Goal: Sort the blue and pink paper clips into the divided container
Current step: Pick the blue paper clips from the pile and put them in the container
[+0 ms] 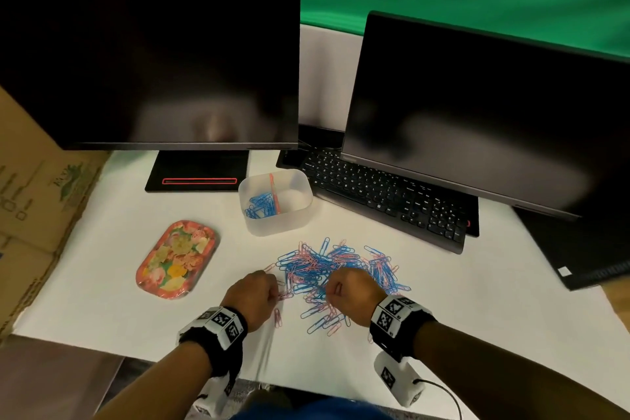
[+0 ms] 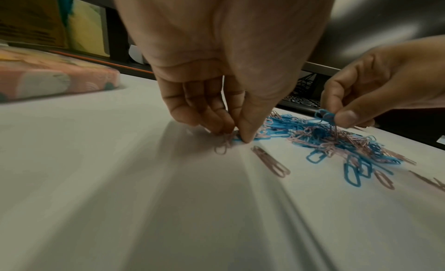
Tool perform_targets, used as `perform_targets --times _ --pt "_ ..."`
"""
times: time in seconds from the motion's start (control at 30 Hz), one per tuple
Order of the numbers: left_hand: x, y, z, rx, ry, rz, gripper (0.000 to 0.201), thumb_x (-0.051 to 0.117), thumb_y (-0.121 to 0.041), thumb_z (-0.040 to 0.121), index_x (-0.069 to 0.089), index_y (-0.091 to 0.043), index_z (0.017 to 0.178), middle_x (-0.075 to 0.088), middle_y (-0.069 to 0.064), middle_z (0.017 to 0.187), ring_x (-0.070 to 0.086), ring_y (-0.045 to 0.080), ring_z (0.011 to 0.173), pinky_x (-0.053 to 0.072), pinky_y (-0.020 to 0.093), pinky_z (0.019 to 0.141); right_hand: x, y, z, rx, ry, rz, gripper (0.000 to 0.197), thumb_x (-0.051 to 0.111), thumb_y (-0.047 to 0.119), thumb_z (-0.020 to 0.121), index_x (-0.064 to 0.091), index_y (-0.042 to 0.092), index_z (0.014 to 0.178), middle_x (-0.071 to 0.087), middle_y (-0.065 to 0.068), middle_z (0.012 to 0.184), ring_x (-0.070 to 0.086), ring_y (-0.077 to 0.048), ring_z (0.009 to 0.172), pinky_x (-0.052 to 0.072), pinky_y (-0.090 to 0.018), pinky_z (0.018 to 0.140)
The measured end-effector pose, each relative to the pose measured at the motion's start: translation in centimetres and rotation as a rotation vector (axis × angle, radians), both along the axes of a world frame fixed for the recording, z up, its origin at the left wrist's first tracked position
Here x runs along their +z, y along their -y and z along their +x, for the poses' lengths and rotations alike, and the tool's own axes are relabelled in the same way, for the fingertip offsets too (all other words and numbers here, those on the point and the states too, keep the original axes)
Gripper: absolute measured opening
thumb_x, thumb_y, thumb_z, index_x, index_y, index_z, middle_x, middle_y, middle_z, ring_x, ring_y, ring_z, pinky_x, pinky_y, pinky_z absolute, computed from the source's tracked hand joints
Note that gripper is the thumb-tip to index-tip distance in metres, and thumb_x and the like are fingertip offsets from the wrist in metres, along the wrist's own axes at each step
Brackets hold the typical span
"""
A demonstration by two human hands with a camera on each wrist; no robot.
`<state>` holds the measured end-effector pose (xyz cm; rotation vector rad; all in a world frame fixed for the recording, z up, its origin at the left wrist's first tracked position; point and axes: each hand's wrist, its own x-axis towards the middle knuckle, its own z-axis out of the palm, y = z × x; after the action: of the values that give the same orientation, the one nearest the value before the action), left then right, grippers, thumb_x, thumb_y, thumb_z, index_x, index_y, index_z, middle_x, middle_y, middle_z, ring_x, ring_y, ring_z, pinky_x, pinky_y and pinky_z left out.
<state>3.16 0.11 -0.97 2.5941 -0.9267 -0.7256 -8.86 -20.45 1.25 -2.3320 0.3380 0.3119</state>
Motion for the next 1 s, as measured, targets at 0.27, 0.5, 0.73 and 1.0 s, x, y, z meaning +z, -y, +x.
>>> perform_targets --times 0.27,0.5,0.73,1.0 --pt "0.8 -0.1 0.9 0.045 -0.042 -0.085 0.012 0.057 -0.018 0.082 0.056 -0.030 0.081 0.065 -0.007 0.080 0.062 0.017 0.078 0.050 0.028 0.072 0.1 1.0 0.0 -0.209 -0.034 0.247 0.020 0.060 0.004 0.086 0.068 0.018 0.097 0.060 0.002 0.073 0.057 0.006 0.061 0.045 -0.008 0.066" --pt "0.5 -0.5 1.7 0.124 -0.009 -0.096 0.012 0.058 -0.021 0.082 0.062 -0.028 0.090 0.068 -0.007 0.084 0.063 0.018 0.080 0.050 0.028 0.071 0.6 1.9 0.0 -0.279 0.007 0.325 0.019 0.066 0.007 0.086 0.064 0.023 0.077 0.065 -0.001 0.076 0.058 -0.009 0.069 0.046 -0.014 0.067" --pt "-0.1 -0.3 1.1 0.067 0.085 -0.091 0.018 0.060 -0.023 0.082 0.064 -0.026 0.099 0.054 -0.005 0.101 0.059 0.020 0.094 0.048 0.029 0.073 0.5 2.1 -0.2 -0.352 -0.059 0.458 0.031 0.051 -0.010 0.085 0.058 0.020 0.083 0.061 -0.007 0.072 0.059 -0.013 0.056 0.048 -0.019 0.053" --pt "-0.6 0.7 0.3 -0.076 0.074 0.040 0.008 0.057 -0.028 0.084 0.064 -0.026 0.089 0.056 -0.006 0.104 0.056 0.018 0.102 0.046 0.030 0.077 0.5 1.5 0.5 -0.420 -0.119 0.557 0.020 0.049 -0.008 0.086 0.049 0.010 0.080 0.055 -0.010 0.066 0.052 -0.017 0.049 0.039 -0.025 0.047"
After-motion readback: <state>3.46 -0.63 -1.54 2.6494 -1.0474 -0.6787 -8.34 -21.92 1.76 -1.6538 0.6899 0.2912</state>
